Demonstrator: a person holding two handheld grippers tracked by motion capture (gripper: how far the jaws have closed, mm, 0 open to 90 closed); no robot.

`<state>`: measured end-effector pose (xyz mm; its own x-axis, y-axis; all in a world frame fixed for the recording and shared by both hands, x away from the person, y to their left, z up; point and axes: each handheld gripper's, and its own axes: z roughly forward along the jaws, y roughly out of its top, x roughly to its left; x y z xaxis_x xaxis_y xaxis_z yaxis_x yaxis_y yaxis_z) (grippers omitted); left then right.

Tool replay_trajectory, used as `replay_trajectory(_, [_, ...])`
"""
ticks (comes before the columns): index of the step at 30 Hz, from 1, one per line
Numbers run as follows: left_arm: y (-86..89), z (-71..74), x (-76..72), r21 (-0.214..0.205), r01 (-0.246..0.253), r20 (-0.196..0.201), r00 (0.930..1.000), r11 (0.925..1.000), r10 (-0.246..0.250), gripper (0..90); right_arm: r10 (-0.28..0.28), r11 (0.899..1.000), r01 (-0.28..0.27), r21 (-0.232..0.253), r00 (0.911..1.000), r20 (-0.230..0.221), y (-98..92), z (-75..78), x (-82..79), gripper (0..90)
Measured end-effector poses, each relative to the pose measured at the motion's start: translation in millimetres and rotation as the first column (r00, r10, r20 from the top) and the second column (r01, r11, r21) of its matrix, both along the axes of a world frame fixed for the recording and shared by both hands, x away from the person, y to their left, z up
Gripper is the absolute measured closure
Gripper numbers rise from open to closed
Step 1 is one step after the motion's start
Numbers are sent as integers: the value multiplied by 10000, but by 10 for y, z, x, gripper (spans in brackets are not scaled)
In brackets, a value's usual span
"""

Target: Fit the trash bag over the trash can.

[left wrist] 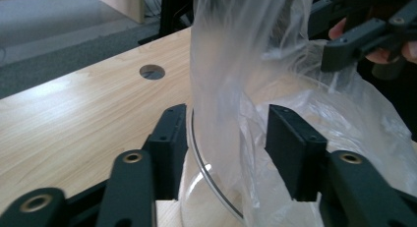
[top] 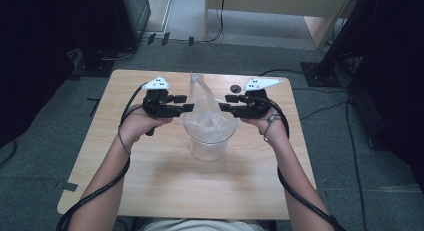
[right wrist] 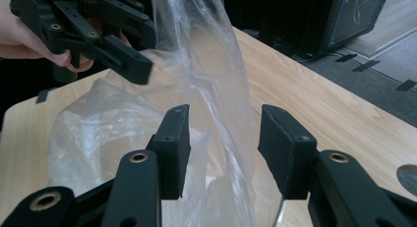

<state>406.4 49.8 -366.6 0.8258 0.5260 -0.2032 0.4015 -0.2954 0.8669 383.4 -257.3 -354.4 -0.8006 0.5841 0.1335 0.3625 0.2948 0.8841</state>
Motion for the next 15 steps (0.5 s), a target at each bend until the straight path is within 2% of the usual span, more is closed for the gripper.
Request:
replay_trajectory(2, [-34,-8,22,55,-40,-8,10000,10000,40,573,-79,9998,81,-205,9999,125,61,-29,39,584])
replay_trajectory(4, [-55,-14,24,253,-37,103,9999,9997,34,664,-218,9981,228,-567,9996,186,102,-67,65,699])
replay_trajectory(5, [-54,-16,19,346,-6,128,9999,9994,1,702,-288,9970,302,-718,9994,205,105,-85,75,788])
replay_trajectory(8, [-17,-19,2,469,-8,94,10000,9989,4,804,-621,9910,641,-1178,9979,210,34,-114,86,895])
replay_trajectory(15, [221,-53,-18,622,-447,-116,9989,9971,455,886,-1259,9882,1243,-893,9920,-126,-300,-57,48,900])
